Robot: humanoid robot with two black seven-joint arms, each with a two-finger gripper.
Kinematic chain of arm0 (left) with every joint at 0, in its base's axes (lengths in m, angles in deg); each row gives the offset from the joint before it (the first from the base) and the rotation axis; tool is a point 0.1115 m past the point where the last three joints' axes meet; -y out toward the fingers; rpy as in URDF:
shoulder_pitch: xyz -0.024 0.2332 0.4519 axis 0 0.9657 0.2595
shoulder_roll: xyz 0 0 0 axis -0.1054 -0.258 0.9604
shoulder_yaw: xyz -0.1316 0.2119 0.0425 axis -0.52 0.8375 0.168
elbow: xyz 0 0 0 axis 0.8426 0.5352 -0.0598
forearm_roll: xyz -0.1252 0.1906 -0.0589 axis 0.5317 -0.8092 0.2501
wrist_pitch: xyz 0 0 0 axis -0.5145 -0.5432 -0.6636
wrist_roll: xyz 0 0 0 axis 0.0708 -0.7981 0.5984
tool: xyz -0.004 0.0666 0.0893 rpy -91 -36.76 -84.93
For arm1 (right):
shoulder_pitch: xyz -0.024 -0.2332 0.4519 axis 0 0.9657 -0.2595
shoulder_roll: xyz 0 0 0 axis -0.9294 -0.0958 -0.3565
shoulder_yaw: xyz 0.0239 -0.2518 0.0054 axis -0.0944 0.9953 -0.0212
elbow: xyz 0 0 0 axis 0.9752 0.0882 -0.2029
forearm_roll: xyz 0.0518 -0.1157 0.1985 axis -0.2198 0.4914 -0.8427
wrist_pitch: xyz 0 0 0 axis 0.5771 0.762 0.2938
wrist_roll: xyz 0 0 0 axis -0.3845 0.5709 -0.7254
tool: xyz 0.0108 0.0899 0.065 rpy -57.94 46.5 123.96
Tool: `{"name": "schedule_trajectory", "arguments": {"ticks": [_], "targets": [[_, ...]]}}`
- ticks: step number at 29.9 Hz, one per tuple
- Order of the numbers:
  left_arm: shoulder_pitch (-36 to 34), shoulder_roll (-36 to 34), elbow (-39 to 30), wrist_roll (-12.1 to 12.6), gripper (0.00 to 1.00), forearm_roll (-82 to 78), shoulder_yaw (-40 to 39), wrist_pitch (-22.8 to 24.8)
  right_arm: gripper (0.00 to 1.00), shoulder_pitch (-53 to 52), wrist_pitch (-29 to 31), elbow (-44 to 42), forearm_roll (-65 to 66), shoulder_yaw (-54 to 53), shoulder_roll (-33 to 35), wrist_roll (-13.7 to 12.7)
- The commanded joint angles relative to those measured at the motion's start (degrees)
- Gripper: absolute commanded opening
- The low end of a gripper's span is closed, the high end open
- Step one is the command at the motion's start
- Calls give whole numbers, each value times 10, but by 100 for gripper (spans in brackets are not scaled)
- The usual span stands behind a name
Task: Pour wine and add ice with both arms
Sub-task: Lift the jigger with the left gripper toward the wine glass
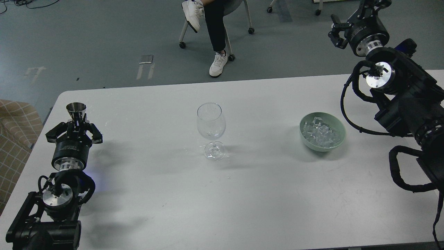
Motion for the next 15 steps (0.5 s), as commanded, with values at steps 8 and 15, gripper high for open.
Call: {"name": "schedule_trajectory", "arguments": {"ticks": [8, 15], "targets": [[15, 0, -96, 7, 11, 1, -1, -22, 100, 7, 0, 1, 0, 0, 13, 0], [25, 11, -173, 12, 11, 0, 12, -69, 100, 16, 1, 14, -1, 0, 34, 0]]}}
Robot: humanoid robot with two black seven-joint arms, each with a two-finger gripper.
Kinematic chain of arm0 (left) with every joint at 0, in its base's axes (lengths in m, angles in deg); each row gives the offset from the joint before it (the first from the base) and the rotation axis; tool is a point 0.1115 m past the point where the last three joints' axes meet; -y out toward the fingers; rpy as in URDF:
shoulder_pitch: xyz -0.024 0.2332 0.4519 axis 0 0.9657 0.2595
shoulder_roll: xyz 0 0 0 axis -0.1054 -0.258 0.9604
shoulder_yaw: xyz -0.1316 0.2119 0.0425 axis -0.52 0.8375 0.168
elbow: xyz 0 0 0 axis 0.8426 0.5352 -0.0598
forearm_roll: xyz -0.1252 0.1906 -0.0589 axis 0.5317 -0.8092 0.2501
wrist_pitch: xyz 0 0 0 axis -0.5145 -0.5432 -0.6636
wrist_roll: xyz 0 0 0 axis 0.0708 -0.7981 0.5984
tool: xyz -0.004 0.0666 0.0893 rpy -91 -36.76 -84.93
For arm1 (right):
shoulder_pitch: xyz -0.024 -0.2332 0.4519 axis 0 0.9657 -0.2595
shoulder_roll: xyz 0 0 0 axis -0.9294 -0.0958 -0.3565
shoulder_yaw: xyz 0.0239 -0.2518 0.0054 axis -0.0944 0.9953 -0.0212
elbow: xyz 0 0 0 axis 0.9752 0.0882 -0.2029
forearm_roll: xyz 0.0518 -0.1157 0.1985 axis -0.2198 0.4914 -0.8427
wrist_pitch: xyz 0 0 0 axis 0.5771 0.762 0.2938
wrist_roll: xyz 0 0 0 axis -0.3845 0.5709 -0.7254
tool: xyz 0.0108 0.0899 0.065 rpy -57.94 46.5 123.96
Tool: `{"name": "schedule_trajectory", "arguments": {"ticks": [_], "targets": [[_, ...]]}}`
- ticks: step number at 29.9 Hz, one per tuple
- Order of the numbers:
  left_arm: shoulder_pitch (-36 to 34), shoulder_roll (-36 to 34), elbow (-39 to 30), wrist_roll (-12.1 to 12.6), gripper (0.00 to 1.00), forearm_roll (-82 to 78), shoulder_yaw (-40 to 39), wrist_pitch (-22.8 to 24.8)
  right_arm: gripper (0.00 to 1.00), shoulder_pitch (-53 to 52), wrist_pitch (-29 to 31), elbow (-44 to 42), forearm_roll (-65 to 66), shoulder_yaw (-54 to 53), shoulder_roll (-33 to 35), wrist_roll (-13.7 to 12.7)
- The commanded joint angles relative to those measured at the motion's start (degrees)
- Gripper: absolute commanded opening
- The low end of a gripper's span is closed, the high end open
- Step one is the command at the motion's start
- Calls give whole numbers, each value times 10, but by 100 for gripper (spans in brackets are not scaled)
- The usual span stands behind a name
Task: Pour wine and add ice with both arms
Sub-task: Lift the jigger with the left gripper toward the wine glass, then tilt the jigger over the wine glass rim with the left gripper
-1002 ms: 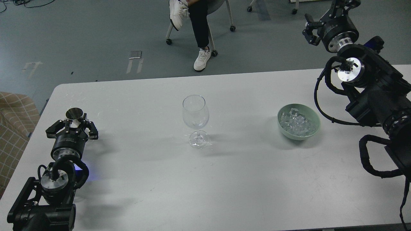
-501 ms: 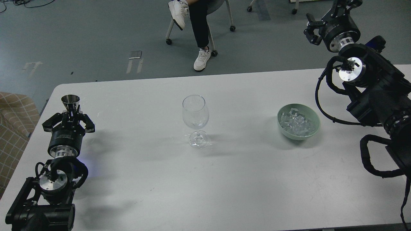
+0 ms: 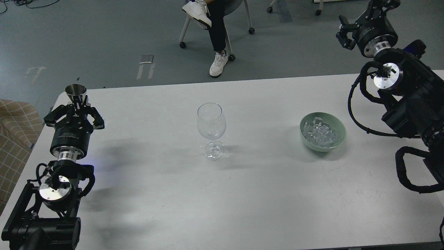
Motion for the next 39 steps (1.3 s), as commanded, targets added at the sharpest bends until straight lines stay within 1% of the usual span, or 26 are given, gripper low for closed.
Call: {"name": "schedule_trajectory", "arguments": {"ticks": [1, 2, 7, 10, 16, 19, 24, 27, 31, 35, 39], "targets": [[7, 3, -36, 8, 11, -1, 10, -27, 100, 8, 0, 15, 0, 0, 11, 0], [15, 4, -51, 13, 11, -3, 23, -32, 100, 15, 0, 25, 0, 0, 12, 0], [22, 6, -87, 12, 11, -6, 41, -49, 100, 25, 0, 35, -1, 0, 20, 0], [22, 12, -108, 9, 11, -15, 72, -64, 100, 30, 0, 35, 0, -1, 21, 0], [11, 20, -118, 15, 11, -58, 97, -67, 100, 36, -1, 44, -1, -2, 27, 0], [-9, 18, -121, 15, 11, -66, 131, -68, 100, 35, -1, 44, 0, -3, 27, 0], [-21, 19, -124, 15, 11, -92, 159, -74, 100, 35, -1, 44, 0, -2, 27, 0], [-20, 18, -144, 15, 11, -99, 165, -75, 100, 35, -1, 44, -1, -2, 28, 0], [-11, 19, -180, 23, 11, -101, 174, -79, 100, 35, -1, 44, -1, -1, 28, 0], [-11, 13, -183, 23, 11, -129, 190, -81, 100, 35, -1, 44, -1, -2, 27, 0], [-8, 19, -183, 25, 11, -201, 197, -83, 100, 35, -1, 44, 0, -2, 27, 0]]}}
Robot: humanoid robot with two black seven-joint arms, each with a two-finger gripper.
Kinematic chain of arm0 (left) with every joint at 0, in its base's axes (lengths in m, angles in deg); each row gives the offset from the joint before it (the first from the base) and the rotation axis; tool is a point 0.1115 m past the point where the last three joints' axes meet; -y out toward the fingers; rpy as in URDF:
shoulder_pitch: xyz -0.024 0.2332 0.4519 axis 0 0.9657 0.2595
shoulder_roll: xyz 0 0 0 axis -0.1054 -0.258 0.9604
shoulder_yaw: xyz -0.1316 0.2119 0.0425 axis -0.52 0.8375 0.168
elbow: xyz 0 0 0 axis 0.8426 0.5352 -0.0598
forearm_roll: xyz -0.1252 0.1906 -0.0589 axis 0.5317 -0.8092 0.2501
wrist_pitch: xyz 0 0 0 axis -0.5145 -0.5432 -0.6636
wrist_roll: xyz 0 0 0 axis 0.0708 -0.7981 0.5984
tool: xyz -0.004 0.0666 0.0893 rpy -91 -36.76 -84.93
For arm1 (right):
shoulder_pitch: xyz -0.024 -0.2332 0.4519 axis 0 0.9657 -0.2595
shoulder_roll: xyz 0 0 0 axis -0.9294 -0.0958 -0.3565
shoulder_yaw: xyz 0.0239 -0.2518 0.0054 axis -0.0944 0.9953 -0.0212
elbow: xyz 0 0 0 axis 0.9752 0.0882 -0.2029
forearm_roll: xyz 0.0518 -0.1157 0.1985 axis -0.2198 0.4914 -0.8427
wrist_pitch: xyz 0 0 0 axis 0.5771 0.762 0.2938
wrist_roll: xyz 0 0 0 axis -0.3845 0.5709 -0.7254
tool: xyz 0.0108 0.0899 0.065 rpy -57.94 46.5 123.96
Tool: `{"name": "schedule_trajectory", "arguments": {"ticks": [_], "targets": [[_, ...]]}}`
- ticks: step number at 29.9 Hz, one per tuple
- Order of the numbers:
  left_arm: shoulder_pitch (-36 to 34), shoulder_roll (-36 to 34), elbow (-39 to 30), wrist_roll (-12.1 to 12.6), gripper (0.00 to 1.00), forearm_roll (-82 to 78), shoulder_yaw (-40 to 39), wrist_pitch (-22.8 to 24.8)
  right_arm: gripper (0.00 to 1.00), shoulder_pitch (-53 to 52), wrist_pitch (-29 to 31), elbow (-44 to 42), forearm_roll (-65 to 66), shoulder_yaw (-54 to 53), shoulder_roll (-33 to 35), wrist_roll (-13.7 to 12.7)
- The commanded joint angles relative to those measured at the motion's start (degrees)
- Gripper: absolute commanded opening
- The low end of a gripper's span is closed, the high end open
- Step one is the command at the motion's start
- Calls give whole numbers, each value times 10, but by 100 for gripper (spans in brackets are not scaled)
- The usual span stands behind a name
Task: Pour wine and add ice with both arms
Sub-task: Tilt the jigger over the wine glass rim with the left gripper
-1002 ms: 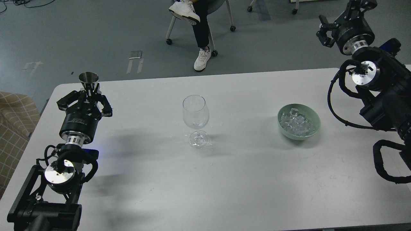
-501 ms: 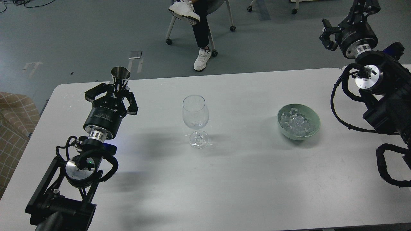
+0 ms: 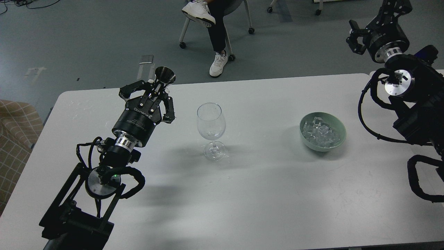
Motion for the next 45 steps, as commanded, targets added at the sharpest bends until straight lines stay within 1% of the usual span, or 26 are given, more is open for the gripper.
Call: {"name": "schedule_trajectory", "arguments": {"ticks": [1, 6, 11, 24, 30, 34, 39, 45], "targets": [[2, 3, -1, 2, 11, -45, 4, -4, 100, -1, 0, 0, -1, 0, -1, 0], [3, 0, -2, 7, 11, -48, 12, -9, 100, 1, 0, 0, 0, 1, 0, 0], [18, 1, -12, 7, 11, -48, 12, -9, 100, 1, 1, 0, 0, 1, 0, 0], [23, 0, -23, 7, 11, -91, 25, -9, 100, 1, 1, 0, -1, 1, 0, 0], [22, -3, -27, 14, 11, -134, 45, -22, 100, 3, 1, 1, -1, 1, -1, 0], [23, -2, -27, 36, 11, -154, 51, -28, 100, 4, 1, 1, -1, 1, -1, 0], [18, -2, -26, 39, 11, -155, 53, -45, 100, 4, 1, 1, 0, 1, -1, 0], [16, -3, -23, 39, 11, -189, 54, -45, 100, 4, 1, 1, -1, 1, 0, 0]]}}
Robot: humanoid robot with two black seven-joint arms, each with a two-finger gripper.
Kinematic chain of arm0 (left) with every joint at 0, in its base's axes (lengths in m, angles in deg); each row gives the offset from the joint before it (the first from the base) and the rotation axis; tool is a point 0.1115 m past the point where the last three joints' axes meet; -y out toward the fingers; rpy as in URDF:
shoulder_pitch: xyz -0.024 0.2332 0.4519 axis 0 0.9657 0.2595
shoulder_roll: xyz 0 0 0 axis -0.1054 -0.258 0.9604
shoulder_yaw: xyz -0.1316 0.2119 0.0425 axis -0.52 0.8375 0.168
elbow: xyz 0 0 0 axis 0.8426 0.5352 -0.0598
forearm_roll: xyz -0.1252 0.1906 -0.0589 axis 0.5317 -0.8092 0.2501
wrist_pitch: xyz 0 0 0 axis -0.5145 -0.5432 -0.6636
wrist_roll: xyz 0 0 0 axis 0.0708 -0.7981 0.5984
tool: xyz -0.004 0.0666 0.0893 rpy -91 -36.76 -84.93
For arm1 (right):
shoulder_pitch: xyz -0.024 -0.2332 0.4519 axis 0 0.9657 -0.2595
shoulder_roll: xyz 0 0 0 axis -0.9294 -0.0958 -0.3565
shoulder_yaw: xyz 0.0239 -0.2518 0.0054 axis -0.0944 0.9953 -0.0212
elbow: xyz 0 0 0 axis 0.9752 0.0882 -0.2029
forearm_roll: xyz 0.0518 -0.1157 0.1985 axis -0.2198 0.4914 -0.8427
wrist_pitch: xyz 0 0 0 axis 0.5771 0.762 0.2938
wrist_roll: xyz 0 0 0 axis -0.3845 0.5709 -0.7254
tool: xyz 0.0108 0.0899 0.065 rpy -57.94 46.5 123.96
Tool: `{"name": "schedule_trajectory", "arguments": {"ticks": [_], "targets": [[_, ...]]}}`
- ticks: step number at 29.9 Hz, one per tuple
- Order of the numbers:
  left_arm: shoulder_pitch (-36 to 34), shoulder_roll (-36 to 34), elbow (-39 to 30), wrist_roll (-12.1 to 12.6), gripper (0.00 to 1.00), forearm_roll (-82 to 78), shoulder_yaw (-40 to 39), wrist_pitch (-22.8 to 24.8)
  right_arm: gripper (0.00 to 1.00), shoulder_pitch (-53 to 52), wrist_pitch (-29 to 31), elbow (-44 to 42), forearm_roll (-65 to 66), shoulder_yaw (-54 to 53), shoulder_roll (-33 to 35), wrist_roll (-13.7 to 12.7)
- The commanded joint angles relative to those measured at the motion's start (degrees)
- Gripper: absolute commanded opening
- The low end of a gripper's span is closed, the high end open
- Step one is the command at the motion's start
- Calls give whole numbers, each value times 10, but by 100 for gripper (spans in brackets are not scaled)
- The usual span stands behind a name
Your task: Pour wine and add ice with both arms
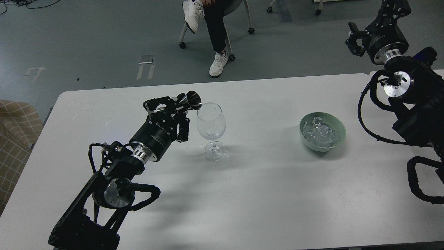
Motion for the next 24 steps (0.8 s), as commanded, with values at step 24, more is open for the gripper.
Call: {"name": "schedule_trajectory", "arguments": {"ticks": [24], "targets": [[-8, 4, -2, 11, 11, -84, 0, 0, 100, 6, 3, 1, -1, 0, 5, 0]]}}
